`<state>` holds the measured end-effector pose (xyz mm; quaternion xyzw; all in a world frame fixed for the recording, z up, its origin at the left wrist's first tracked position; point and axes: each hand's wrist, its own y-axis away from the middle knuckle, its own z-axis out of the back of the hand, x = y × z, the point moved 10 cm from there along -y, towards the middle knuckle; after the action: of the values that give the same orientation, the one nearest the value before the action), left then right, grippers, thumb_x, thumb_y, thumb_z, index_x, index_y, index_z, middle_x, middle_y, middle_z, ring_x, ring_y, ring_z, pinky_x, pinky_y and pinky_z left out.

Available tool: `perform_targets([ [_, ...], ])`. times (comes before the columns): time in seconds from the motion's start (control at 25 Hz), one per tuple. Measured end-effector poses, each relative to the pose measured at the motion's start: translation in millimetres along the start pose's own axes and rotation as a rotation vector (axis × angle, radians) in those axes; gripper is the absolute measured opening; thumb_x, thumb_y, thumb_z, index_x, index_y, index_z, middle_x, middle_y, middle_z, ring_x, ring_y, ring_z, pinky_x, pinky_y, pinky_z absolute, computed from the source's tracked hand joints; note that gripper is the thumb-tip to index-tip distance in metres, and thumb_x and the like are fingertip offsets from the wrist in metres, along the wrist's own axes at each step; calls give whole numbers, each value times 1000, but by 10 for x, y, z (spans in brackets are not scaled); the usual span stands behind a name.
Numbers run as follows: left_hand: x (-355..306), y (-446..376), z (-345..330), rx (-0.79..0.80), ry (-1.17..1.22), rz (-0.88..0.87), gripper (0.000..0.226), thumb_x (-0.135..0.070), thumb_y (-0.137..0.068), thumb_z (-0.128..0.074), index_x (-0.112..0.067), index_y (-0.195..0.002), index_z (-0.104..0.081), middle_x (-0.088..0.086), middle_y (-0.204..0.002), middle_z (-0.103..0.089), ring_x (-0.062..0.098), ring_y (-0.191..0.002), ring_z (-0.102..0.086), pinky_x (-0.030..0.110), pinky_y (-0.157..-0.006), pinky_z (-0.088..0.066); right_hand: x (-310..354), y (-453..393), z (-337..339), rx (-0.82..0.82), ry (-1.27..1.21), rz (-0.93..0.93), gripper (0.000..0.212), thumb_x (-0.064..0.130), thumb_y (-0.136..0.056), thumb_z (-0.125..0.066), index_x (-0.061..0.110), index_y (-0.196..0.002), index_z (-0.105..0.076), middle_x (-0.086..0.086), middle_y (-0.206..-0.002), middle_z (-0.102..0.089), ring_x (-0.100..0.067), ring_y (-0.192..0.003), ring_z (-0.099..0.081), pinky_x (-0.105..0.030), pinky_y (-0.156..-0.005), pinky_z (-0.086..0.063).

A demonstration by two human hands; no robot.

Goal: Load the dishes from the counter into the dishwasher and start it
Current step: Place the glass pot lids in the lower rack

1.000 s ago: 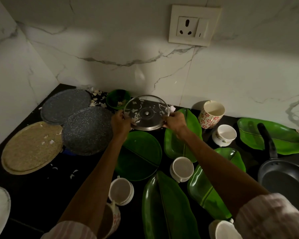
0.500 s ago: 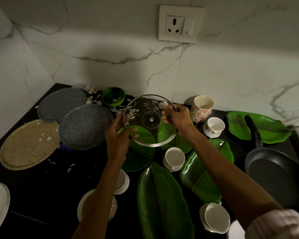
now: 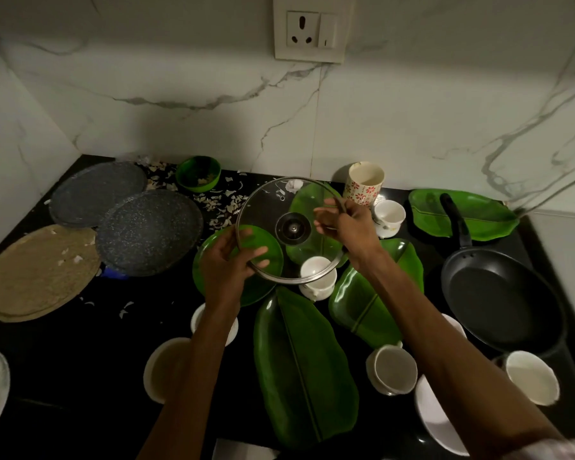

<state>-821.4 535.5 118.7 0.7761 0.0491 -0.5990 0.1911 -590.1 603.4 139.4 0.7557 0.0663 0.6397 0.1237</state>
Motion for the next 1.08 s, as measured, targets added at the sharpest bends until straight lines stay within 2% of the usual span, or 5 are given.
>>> perform_targets([
  [0.28,-54,325,-276,-37,42,-13,36,12,-76,-68,-10,-105,-69,6,-99,-73,23,-81,-71,28,-61,-60,67,341,363,17,-128,-39,22,-3,-87,-65,3,-108,-59,-13,-96,-73,-23,-83,-70,-34,-81,-60],
  [0.68,26,1075,-695,-42,34,-60,19,-11,-100,-51,-16,-114,-63,-8,-93,-75,18,-76,-74,23,-64,-58,21,1309,961,57,-95,-80,15,10,-93,-62,4,-108,-65,-8,-99,-75,-27,-82,-73,-37,-65,-62],
  [0.76,82,1259,-772,-43,48,-37,28,-8,-100,-50,-10,-127,-58,-2,-102,-73,18,-77,-74,26,-69,-60,45,1516,1095,62,-66,-66,14,10,-94,-62,6,-107,-64,-6,-99,-75,-30,-81,-74,-39,-65,-61],
  [0.88,138,1513,-858,-33,32,-30,28,-5,-100,-47,-6,-126,-60,10,-113,-70,18,-80,-74,27,-75,-60,48,1779,1257,70,-78,-74,16,10,-95,-61,6,-109,-65,-6,-102,-75,-34,-81,-73,-37,-61,-61],
  [1.08,218,1848,-956,-6,10,-52,32,-2,-100,-48,-5,-129,-59,9,-120,-68,21,-85,-74,24,-68,-58,-41,2134,1475,53,-126,-108,18,10,-95,-60,8,-110,-68,-3,-106,-74,-36,-76,-73,-34,-58,-61],
])
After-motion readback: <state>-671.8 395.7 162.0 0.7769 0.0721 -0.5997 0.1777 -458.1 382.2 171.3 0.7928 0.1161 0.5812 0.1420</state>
